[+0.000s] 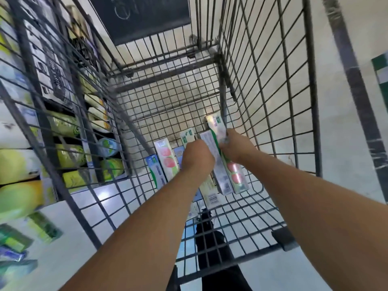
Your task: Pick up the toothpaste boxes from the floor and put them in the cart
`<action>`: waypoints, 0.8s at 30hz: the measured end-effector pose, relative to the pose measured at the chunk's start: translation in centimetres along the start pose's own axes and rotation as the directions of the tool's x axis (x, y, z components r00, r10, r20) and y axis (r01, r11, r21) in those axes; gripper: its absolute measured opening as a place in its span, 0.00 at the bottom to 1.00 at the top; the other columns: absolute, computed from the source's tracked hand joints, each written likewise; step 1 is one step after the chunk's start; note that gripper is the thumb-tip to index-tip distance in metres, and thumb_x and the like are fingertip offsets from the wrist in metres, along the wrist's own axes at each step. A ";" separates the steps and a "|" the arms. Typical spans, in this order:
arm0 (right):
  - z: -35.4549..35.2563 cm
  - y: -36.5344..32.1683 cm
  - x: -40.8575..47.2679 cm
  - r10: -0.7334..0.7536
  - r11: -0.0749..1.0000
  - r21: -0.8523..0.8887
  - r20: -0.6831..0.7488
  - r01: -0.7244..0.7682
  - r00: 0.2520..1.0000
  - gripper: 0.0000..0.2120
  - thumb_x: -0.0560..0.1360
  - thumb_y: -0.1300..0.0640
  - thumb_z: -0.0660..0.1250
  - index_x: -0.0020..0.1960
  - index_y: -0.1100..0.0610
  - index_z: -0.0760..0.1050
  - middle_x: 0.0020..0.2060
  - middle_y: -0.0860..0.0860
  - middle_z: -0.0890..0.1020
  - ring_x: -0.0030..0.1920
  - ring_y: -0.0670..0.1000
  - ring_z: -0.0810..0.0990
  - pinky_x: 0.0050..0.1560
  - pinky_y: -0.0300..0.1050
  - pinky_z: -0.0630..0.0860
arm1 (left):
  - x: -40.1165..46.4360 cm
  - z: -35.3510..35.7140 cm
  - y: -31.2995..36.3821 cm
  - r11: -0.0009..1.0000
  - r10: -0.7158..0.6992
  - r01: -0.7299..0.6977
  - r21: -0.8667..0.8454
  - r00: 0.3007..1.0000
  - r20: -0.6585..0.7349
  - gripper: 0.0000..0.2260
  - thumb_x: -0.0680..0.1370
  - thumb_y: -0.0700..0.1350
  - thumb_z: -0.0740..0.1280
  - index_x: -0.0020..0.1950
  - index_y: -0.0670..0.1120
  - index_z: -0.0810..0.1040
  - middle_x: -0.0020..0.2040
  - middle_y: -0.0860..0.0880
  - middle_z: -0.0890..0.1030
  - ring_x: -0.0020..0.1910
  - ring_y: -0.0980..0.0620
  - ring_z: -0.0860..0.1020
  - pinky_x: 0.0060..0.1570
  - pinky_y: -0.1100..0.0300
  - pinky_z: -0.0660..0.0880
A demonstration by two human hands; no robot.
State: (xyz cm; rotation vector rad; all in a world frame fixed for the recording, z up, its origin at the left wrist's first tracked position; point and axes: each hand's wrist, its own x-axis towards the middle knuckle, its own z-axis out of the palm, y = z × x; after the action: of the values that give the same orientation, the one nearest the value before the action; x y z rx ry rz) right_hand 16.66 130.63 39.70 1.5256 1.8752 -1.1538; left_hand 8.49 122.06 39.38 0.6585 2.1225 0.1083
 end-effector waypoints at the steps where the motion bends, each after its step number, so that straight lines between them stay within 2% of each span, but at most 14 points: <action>1: 0.2 0.2 0.0 -0.001 1.000 -0.019 -0.020 0.001 1.000 0.15 0.78 0.52 0.62 0.64 0.55 0.72 0.54 0.56 0.81 0.48 0.57 0.80 0.51 0.52 0.78 | 0.1 0.0 -0.1 1.000 -0.012 0.012 0.001 1.000 0.003 0.08 0.76 0.38 0.69 0.39 0.42 0.73 0.47 0.40 0.80 0.45 0.42 0.82 0.32 0.59 0.71; 4: 0.9 0.9 -0.3 0.018 0.998 -0.053 0.003 -0.018 1.000 0.14 0.79 0.55 0.62 0.63 0.56 0.73 0.53 0.56 0.81 0.50 0.57 0.80 0.50 0.51 0.78 | 0.1 0.2 -0.8 1.000 -0.010 0.010 0.013 1.000 0.020 0.08 0.76 0.38 0.67 0.38 0.42 0.73 0.47 0.40 0.81 0.45 0.42 0.82 0.35 0.57 0.74; 6: 1.6 1.5 -0.8 0.031 0.997 -0.076 0.043 -0.027 0.999 0.14 0.78 0.53 0.64 0.61 0.58 0.74 0.52 0.57 0.81 0.46 0.56 0.80 0.42 0.45 0.75 | -0.2 0.4 -1.4 0.999 0.010 -0.012 0.037 0.999 0.052 0.05 0.76 0.41 0.68 0.42 0.40 0.77 0.46 0.40 0.83 0.44 0.41 0.82 0.38 0.55 0.79; 7: 1.8 1.7 -1.1 0.040 0.997 -0.069 0.054 -0.037 0.998 0.15 0.78 0.52 0.66 0.60 0.59 0.74 0.50 0.56 0.81 0.43 0.54 0.79 0.37 0.43 0.72 | -0.5 0.3 -1.6 0.998 0.027 -0.030 0.051 0.997 0.069 0.08 0.77 0.43 0.68 0.45 0.39 0.79 0.45 0.39 0.83 0.44 0.40 0.82 0.39 0.54 0.80; 9: 1.9 1.6 -2.1 0.060 0.997 -0.054 0.071 -0.057 0.996 0.18 0.77 0.49 0.68 0.60 0.60 0.72 0.47 0.56 0.80 0.38 0.51 0.77 0.31 0.41 0.67 | -1.3 -0.4 -1.8 0.992 0.079 -0.087 0.092 0.993 0.091 0.14 0.78 0.49 0.68 0.47 0.37 0.79 0.44 0.38 0.82 0.45 0.39 0.81 0.36 0.56 0.75; 10: 1.5 1.3 -2.7 0.056 0.997 -0.063 0.071 -0.052 0.996 0.20 0.77 0.48 0.68 0.61 0.60 0.71 0.48 0.56 0.79 0.38 0.51 0.76 0.31 0.41 0.67 | -1.9 -1.1 -1.8 0.987 0.103 -0.114 0.111 0.990 0.092 0.15 0.78 0.50 0.67 0.47 0.37 0.78 0.44 0.38 0.81 0.44 0.39 0.81 0.34 0.58 0.71; 12: -0.2 0.2 -4.7 0.012 0.993 -0.114 0.065 -0.004 0.998 0.23 0.77 0.46 0.67 0.65 0.60 0.69 0.53 0.57 0.79 0.42 0.53 0.77 0.36 0.43 0.69 | -3.5 -3.7 -2.0 0.979 0.155 -0.166 0.118 0.983 0.096 0.14 0.79 0.52 0.64 0.46 0.40 0.77 0.42 0.37 0.78 0.43 0.40 0.79 0.31 0.58 0.67; 13: -1.3 -0.4 -5.8 -0.034 0.988 -0.151 0.054 0.042 0.998 0.25 0.77 0.45 0.66 0.66 0.60 0.69 0.56 0.58 0.79 0.46 0.54 0.78 0.40 0.43 0.71 | -4.3 -5.3 -2.2 0.973 0.184 -0.196 0.121 0.977 0.106 0.13 0.80 0.53 0.63 0.46 0.42 0.75 0.43 0.39 0.76 0.43 0.41 0.77 0.33 0.56 0.69; 16: -5.4 -3.2 -9.7 -0.157 0.949 -0.270 0.054 0.166 0.986 0.29 0.77 0.40 0.64 0.70 0.59 0.67 0.63 0.58 0.77 0.58 0.57 0.77 0.52 0.47 0.74 | -7.3 -11.6 -2.8 0.949 0.208 -0.234 0.213 0.969 0.137 0.22 0.80 0.59 0.62 0.62 0.42 0.73 0.59 0.42 0.76 0.54 0.43 0.76 0.53 0.50 0.75; 19: -9.9 -7.6 -15.6 -0.294 0.877 -0.385 0.044 0.288 0.955 0.35 0.75 0.34 0.61 0.72 0.58 0.66 0.66 0.58 0.75 0.62 0.57 0.76 0.61 0.53 0.75 | -13.5 -19.6 -2.7 0.929 0.209 -0.228 0.290 0.973 0.097 0.34 0.80 0.64 0.58 0.77 0.42 0.61 0.76 0.41 0.65 0.71 0.42 0.67 0.68 0.51 0.66; 21: -12.5 -10.6 -19.9 -0.404 0.798 -0.474 0.038 0.373 0.914 0.39 0.74 0.30 0.59 0.73 0.58 0.65 0.67 0.58 0.74 0.64 0.58 0.75 0.63 0.55 0.73 | -18.0 -24.2 -2.8 0.913 0.213 -0.211 0.348 0.976 0.033 0.39 0.78 0.68 0.55 0.79 0.42 0.57 0.78 0.42 0.60 0.75 0.42 0.62 0.72 0.49 0.62; 24: -14.8 -14.5 -26.2 -0.532 0.663 -0.589 0.063 0.462 0.844 0.45 0.71 0.27 0.56 0.77 0.56 0.58 0.74 0.57 0.66 0.71 0.59 0.68 0.71 0.58 0.66 | -24.0 -29.0 -3.9 0.906 0.172 -0.142 0.399 0.984 -0.040 0.44 0.75 0.73 0.51 0.81 0.44 0.50 0.81 0.43 0.53 0.79 0.42 0.53 0.76 0.46 0.54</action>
State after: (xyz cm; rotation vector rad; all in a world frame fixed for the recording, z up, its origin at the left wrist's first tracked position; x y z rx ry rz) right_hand 12.50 127.66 72.69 0.7509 2.5186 -0.5619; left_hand -4.52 111.49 73.34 1.0792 2.1790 -0.2186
